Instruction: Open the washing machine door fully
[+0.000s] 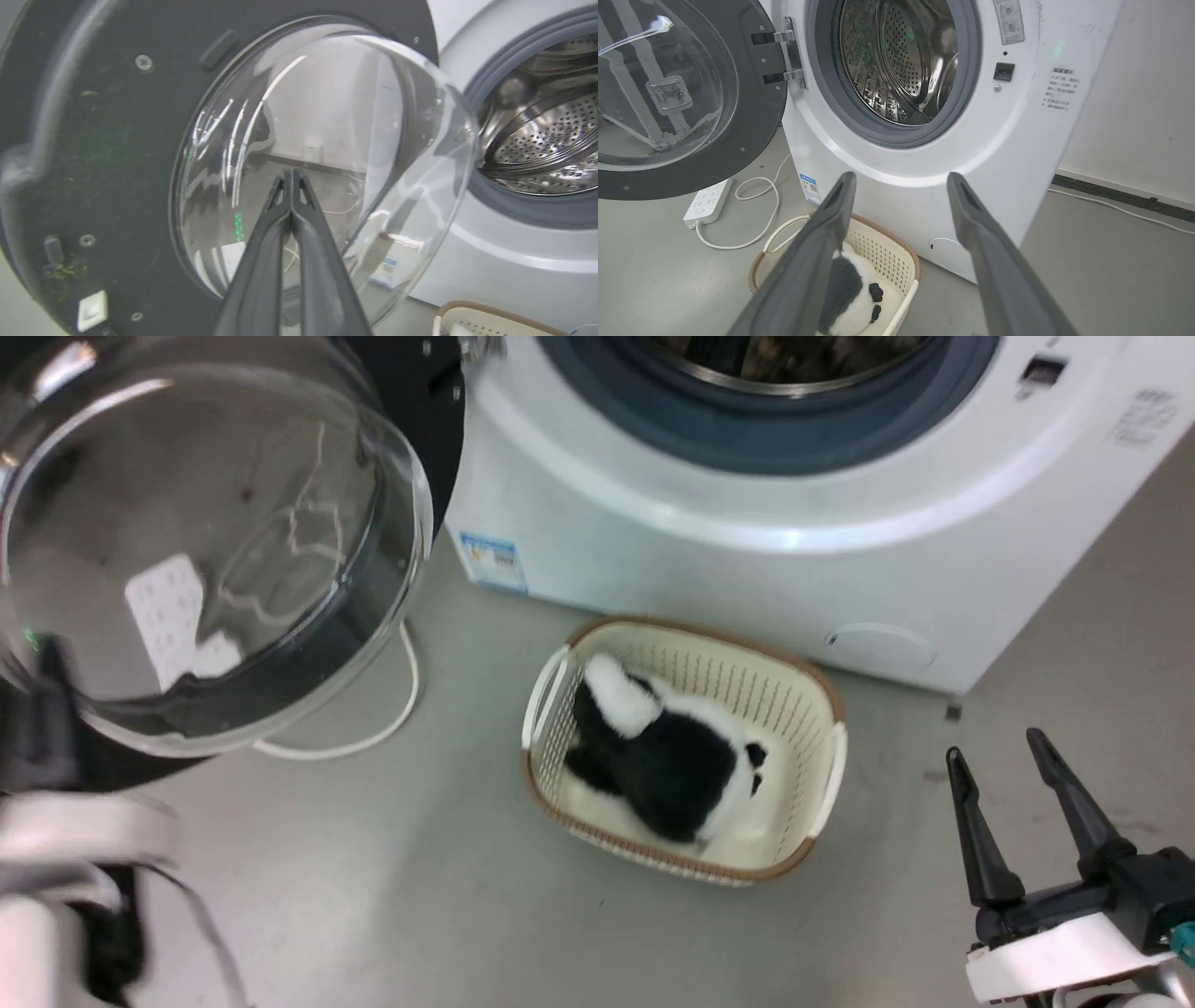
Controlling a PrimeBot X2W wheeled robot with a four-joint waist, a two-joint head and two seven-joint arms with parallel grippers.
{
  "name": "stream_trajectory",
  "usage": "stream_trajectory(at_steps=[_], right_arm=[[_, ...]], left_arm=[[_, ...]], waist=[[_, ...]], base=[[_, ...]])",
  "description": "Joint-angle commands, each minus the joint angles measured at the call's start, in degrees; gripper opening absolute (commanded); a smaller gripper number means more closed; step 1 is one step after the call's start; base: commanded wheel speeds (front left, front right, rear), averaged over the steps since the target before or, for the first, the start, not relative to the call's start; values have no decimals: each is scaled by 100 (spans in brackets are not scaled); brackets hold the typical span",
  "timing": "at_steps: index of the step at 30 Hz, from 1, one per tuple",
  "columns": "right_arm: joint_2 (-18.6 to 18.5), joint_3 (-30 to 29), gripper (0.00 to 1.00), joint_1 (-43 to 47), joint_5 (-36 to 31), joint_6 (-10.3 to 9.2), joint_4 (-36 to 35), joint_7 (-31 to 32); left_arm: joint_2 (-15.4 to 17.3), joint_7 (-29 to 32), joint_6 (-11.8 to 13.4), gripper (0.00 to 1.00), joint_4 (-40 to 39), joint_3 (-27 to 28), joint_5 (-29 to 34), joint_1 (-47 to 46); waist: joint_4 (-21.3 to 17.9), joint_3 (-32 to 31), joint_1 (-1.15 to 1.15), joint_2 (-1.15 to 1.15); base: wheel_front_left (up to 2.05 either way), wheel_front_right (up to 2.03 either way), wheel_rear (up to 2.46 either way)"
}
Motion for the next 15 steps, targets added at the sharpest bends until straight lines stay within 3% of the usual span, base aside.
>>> stream_trajectory(at_steps=[1,5,11,13,15], right_arm=[[32,-8,100,0,-43,5,30,-39],[145,-16,100,-12,-50,5,138,-59],[282,12,100,158,-62,5,150,-67],[312,39,100,250,-58,5,141,-67],[336,76,100,334,-53,5,126,-67]], left_arm=[[-112,-29,-11,0,-113,-24,60,179],[-653,-30,-40,0,-870,-101,271,846],[-1242,-31,-115,0,-1294,-481,572,1538],[-1400,-31,-101,100,-1290,-577,630,1695],[-1482,-31,-97,100,-1281,-703,757,1834]], waist=[[-149,-259,1,0],[-455,-639,1,0],[-916,-1060,1,0],[-1054,-1156,1,0],[-1181,-1215,1,0]], base=[[0,0,0],[0,0,0],[0,0,0],[0,0,0],[0,0,0]])
